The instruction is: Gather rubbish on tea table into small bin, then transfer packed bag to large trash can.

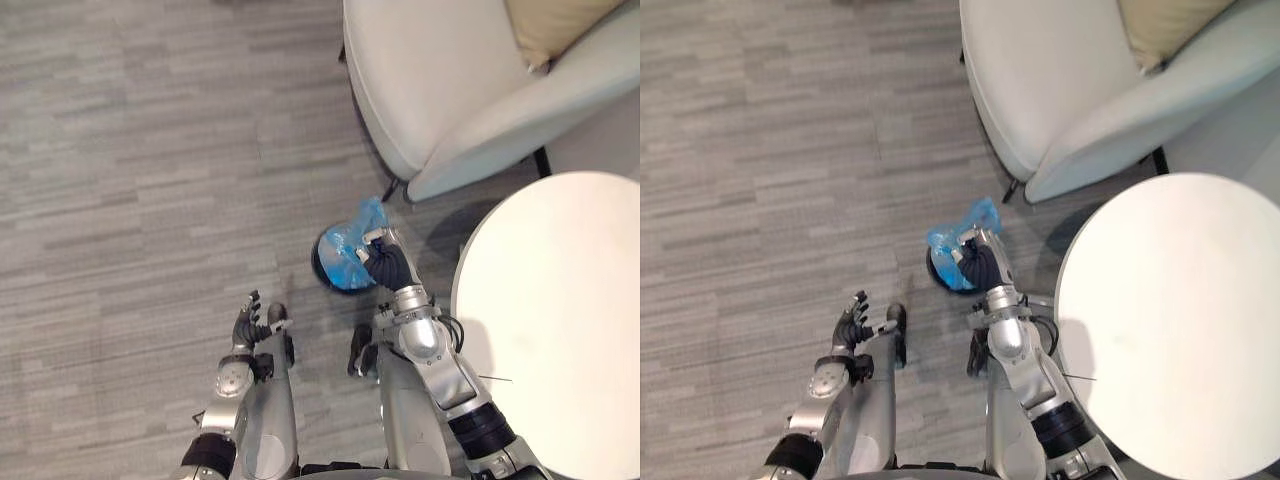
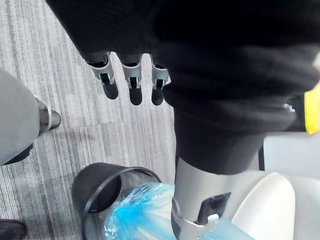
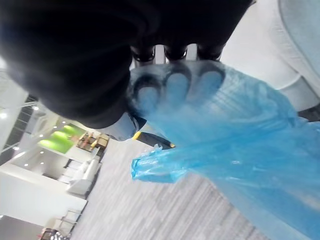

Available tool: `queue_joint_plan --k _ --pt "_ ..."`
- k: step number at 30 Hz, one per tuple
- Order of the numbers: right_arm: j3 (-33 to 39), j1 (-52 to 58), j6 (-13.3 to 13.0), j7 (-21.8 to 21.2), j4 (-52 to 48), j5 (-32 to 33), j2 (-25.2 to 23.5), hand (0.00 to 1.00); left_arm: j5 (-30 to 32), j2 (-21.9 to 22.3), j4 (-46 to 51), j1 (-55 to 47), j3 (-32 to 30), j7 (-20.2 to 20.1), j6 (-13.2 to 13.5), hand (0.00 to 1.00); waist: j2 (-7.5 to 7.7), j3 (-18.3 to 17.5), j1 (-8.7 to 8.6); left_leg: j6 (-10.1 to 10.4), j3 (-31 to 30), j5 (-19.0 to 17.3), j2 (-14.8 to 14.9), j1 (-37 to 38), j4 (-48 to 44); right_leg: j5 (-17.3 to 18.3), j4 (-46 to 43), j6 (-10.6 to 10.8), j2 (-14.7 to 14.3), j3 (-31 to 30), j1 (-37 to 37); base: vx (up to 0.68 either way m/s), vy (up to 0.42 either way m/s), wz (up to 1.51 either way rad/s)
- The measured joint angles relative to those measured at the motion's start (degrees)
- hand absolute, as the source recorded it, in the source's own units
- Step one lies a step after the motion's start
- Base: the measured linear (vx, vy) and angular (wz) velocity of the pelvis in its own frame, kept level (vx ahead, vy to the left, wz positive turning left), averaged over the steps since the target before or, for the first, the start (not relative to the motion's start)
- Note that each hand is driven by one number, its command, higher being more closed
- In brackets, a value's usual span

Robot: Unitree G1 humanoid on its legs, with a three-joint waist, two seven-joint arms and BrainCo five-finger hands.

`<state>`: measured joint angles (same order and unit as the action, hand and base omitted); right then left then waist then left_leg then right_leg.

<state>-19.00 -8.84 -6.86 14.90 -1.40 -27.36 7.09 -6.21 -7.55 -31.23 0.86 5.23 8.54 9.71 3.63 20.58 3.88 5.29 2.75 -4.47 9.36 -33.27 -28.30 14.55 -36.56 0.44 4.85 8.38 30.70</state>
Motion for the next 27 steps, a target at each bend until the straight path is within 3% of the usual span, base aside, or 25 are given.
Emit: queue_joint_plan --k 4,9,10,17,27 --pt "0.4 1.3 -1.4 -2.5 0.7 1.8 1.3 1.00 1.3 -1.2 -1.9 -1.4 2.1 -1.1 0.0 0.00 -0.06 -3.1 -0.18 -0.1 0.9 3.3 -0.4 6.9 8.9 -3.5 9.3 0.5 -0.8 0.0 -6.6 0.15 0.023 -0.04" --pt "1.2 2.5 -1.9 -5.7 0.7 5.4 3.1 1.00 2.6 -2.6 -1.7 -2.9 2.2 -1.6 0.0 0.00 -0.12 -6.0 -0.94 -0.4 2.3 4.5 -0.9 13.7 14.8 -6.0 16.5 1.0 -1.0 -0.7 -13.3 0.11 0.036 -0.09" --pt "1.2 2.7 -1.9 -6.7 0.7 6.6 3.5 1.00 2.8 -3.1 -0.8 -3.6 2.1 -2.1 0.0 0.00 -0.05 -6.8 -1.68 -0.4 2.3 5.0 -1.4 15.5 16.6 -6.6 18.5 1.3 -1.0 -0.6 -15.1 0.09 0.048 -0.03" --pt "2.2 5.0 -3.1 -11.7 0.7 12.7 4.7 1.00 4.3 -4.2 8.0 -7.9 2.0 -2.7 0.2 0.00 -0.43 -11.3 -1.72 -1.0 4.9 6.3 -2.4 24.2 24.3 -10.3 28.4 2.4 -1.0 -2.4 -23.7 0.06 0.049 -0.12" --pt "3.2 4.9 -3.4 -16.6 0.1 22.7 8.4 1.00 5.2 -4.6 22.8 -11.1 1.9 -4.7 1.0 0.00 -1.85 -14.7 -1.65 -1.3 5.1 7.4 -3.6 29.7 28.9 -11.0 31.8 2.6 -1.2 -2.4 -28.7 0.02 0.009 0.00"
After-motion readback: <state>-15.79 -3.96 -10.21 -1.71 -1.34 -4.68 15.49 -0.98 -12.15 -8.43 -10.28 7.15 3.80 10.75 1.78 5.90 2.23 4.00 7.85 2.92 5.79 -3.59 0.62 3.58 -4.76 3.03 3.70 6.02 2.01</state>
